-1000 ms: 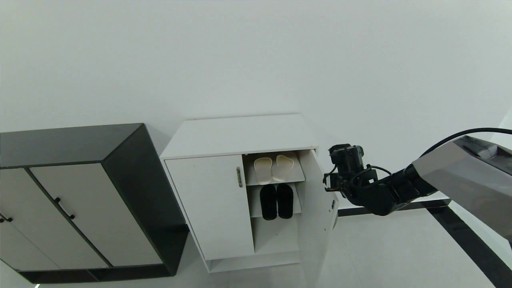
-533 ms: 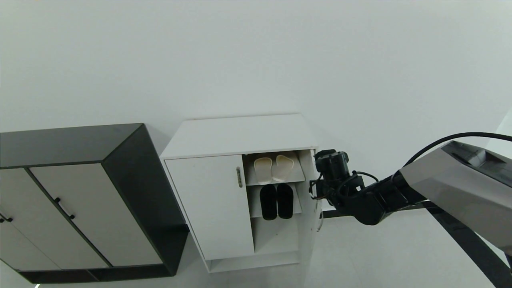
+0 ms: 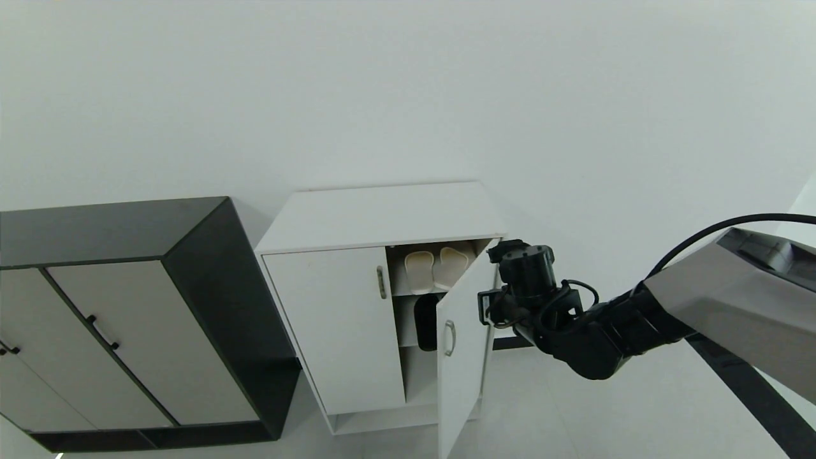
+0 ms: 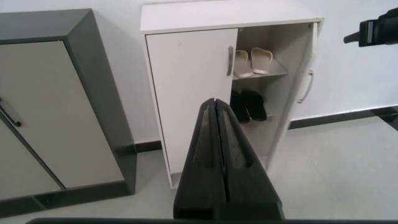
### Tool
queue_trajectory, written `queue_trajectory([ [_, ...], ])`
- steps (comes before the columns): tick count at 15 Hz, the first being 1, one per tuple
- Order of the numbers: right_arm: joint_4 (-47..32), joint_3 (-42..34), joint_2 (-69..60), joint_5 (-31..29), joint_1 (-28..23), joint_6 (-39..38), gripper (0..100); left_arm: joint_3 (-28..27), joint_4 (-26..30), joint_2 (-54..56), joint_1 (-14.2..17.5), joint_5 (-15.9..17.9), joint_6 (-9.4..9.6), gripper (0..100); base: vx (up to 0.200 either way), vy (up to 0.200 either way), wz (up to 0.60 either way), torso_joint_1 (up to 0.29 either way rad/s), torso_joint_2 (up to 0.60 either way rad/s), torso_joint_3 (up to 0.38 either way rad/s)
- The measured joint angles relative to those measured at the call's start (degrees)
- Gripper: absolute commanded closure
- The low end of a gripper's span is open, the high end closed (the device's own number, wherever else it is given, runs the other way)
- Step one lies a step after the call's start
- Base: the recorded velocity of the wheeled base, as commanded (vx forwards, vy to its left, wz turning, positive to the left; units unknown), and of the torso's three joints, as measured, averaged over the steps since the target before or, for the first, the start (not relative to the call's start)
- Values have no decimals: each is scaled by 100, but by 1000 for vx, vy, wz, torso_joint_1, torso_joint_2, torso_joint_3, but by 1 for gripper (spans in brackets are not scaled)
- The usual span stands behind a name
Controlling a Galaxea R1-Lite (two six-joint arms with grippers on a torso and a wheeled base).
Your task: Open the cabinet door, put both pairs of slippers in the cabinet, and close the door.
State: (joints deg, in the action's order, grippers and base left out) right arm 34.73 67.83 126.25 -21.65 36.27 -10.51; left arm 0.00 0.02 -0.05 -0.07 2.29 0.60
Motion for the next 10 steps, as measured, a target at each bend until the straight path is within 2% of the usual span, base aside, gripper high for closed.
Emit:
queue_trajectory([
  [1,183,-140,-15,33,6,63,100,0,0,-2,0,-2,-2,100,0,0,0,0,0,0],
  [4,375,-347,-26,50,55,165,100,0,0,-2,0,-2,-2,100,0,0,600,2,4,1],
  [7,731,-455,-26,90,67,171,100,0,2,0,5,0,0,100,0,0,0,0,0,0],
  [10,1757,-979,5,753,50,211,100,-2,-7,0,10,5,11,100,0,0,0,0,0,0],
])
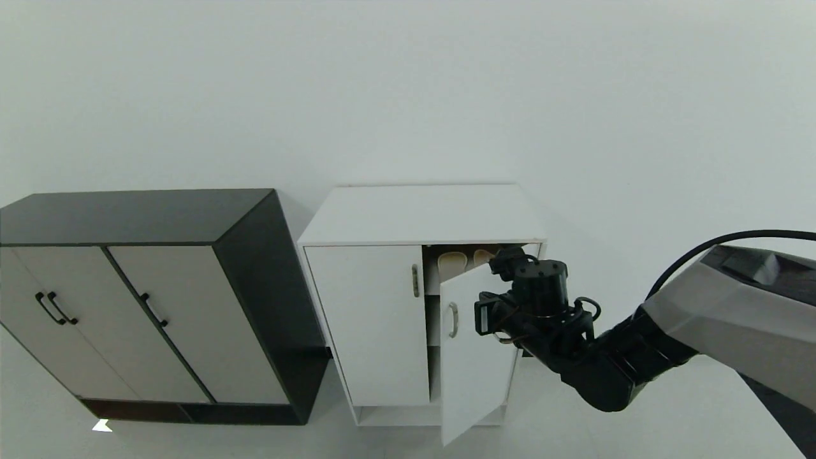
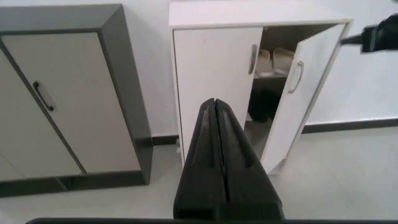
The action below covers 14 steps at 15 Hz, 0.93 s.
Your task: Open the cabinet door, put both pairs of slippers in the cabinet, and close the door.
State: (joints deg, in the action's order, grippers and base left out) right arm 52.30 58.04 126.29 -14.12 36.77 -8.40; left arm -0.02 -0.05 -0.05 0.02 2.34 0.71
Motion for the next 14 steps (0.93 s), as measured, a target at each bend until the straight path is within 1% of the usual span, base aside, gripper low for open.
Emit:
queue_trajectory([
  [1,471,-278,17,277,-9,105,100,2,7,0,-5,1,-2,100,0,0,0,0,0,0],
  [2,742,-495,24,380,-17,191,100,2,12,0,-10,1,0,100,200,0,0,-2,-2,7],
  [4,1142,-853,52,519,-50,233,100,2,12,0,-10,4,5,100,200,0,0,-2,-2,-2],
  [6,1397,-1056,102,545,-50,233,100,2,10,0,-10,4,9,100,200,0,0,2,-5,10],
  [11,1519,-1373,185,558,-24,228,100,2,16,0,-10,1,9,100,200,0,0,12,3,1],
  [14,1676,-1559,188,556,-22,233,100,2,12,2,-5,4,9,100,0,0,0,0,0,0],
])
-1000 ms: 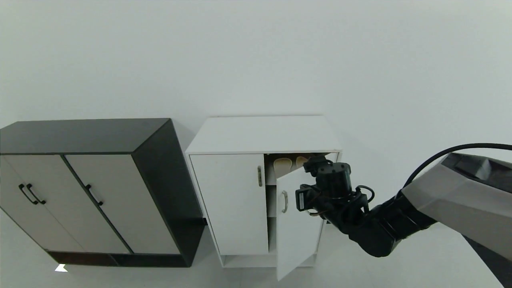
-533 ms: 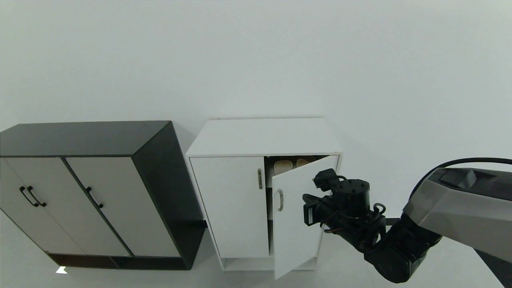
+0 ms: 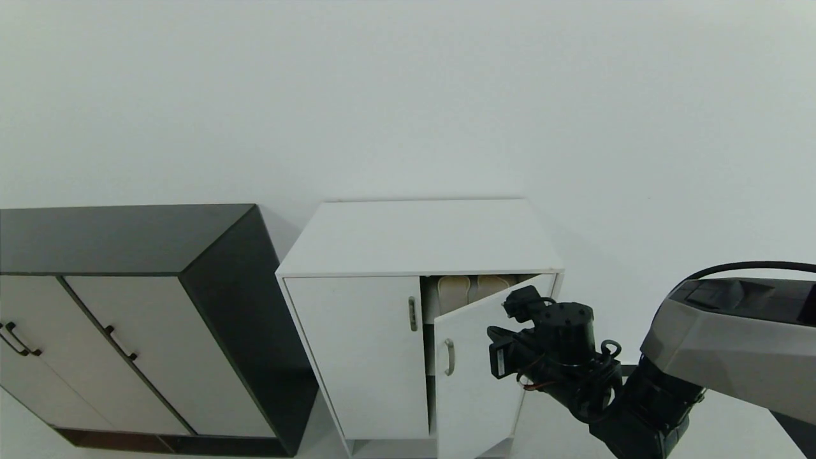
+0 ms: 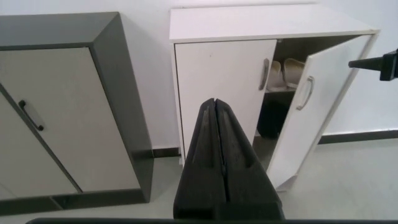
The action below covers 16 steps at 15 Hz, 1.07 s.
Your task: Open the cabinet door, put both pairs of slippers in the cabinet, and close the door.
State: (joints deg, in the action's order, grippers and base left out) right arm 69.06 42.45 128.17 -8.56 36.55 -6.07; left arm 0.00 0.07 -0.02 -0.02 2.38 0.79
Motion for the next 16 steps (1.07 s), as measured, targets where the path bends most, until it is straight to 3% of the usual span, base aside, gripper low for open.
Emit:
queue_trajectory([
  [16,-483,1493,807,11,-336,61,100,0,-5,-2,-5,-2,-11,100,0,0,0,0,0,0],
])
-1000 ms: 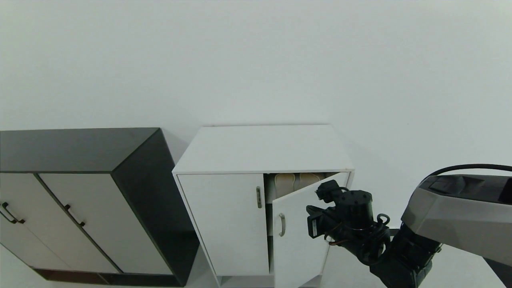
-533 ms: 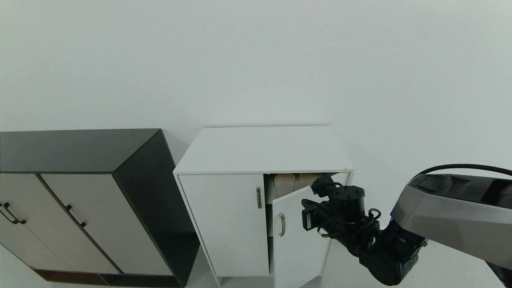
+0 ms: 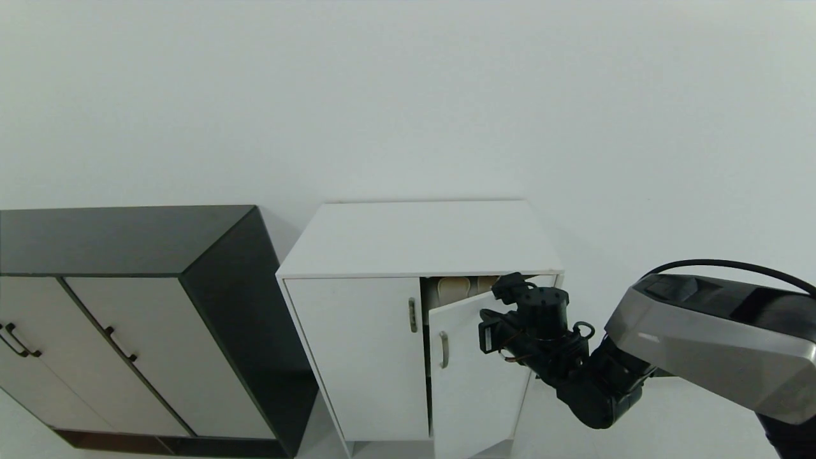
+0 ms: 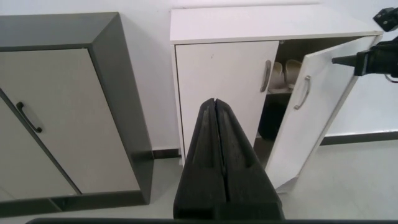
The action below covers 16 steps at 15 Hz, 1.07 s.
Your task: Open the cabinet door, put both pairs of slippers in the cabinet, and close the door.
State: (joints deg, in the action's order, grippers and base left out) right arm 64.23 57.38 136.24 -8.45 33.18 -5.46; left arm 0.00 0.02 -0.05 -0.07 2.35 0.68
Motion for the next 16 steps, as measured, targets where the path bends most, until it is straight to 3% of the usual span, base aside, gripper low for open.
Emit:
queue_trajectory([
  [16,-812,1246,519,2,-428,-9,100,0,-2,2,2,-6,-17,100,0,0,0,0,0,0],
])
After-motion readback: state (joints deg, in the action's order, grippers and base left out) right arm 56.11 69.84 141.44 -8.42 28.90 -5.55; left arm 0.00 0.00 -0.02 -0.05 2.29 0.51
